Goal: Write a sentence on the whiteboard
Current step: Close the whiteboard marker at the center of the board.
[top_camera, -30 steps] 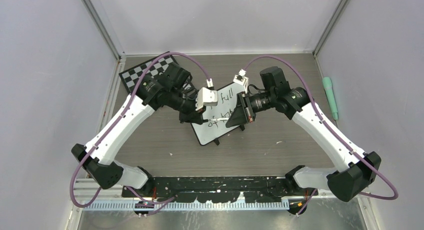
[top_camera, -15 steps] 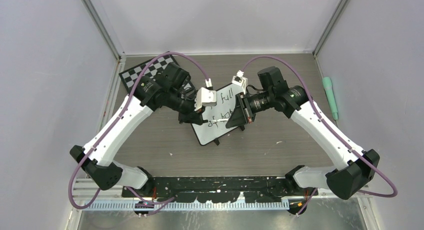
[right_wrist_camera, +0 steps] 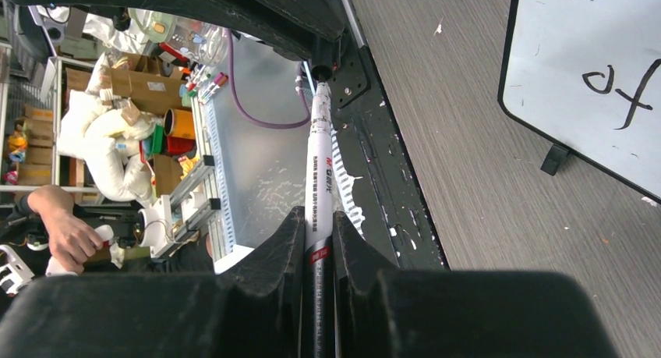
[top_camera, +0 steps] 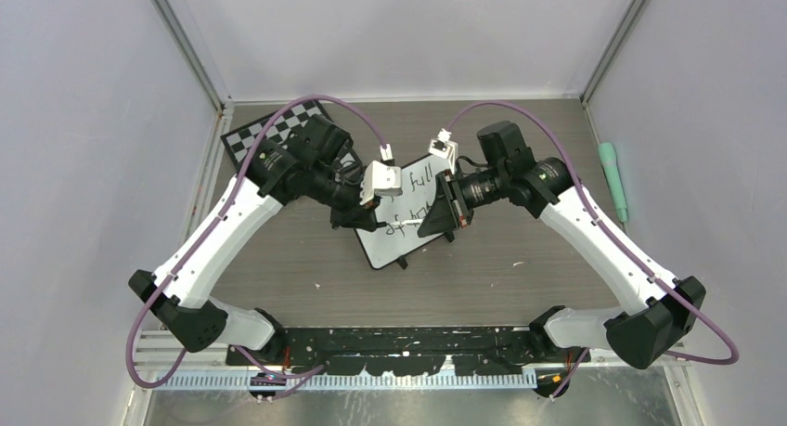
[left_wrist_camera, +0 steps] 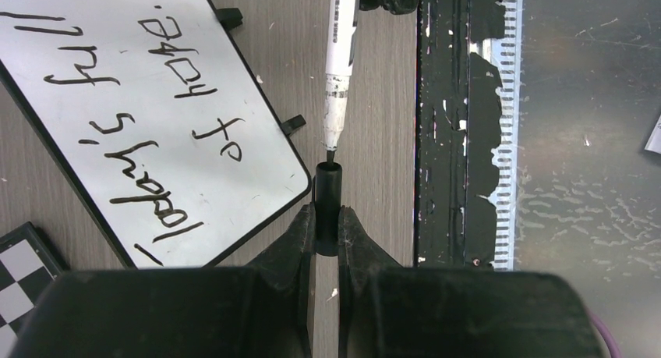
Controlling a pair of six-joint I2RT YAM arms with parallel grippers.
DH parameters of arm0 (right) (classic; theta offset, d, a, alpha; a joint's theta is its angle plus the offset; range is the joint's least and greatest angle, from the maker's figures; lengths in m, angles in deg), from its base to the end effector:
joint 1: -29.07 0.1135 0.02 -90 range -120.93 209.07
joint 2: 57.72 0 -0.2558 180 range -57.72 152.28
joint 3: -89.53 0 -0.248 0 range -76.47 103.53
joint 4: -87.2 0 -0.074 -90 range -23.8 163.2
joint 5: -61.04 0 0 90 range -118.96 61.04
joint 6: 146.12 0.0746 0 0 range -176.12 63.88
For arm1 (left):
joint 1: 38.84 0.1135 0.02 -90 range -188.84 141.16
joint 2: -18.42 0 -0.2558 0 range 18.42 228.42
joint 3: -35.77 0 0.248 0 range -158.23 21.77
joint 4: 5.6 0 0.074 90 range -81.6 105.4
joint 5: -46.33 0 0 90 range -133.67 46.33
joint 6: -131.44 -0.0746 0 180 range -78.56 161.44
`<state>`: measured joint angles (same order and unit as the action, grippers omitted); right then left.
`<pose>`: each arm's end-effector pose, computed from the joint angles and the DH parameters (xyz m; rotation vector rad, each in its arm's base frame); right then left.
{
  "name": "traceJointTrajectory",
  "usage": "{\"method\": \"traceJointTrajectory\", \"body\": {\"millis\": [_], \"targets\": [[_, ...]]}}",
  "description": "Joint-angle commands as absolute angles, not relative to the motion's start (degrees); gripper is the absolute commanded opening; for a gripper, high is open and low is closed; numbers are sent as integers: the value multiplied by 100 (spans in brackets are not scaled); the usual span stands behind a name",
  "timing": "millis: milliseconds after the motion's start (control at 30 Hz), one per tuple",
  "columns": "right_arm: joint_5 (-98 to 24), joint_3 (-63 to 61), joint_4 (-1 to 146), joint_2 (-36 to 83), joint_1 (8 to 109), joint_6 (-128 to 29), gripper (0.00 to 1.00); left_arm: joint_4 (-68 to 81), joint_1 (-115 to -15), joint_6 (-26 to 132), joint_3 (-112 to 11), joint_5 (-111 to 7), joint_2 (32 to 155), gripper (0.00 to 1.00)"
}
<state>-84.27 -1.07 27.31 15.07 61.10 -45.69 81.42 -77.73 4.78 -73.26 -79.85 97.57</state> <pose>0.1936 0.1935 0.3489 -0.9450 2.1678 1.4873 0.1745 -0.1973 0.3755 1.6982 1.8036 -0.8195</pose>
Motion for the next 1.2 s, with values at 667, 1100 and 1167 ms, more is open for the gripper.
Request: {"method": "traceJointTrajectory", "body": {"millis": [667, 1100, 1167], "targets": [[-8271, 197, 2738, 1801, 6318, -4663, 0, 8153, -8208, 532, -8170, -7502, 10048, 0], [-8202, 417, 2677, 1981, 6379, -4698, 0, 8303, -8672, 223, -8203, -7088, 10191, 0], [-8205, 409, 2687, 1989, 6380, -4698, 0, 8271, -8674, 292, -8227, -7095, 10200, 0]]}}
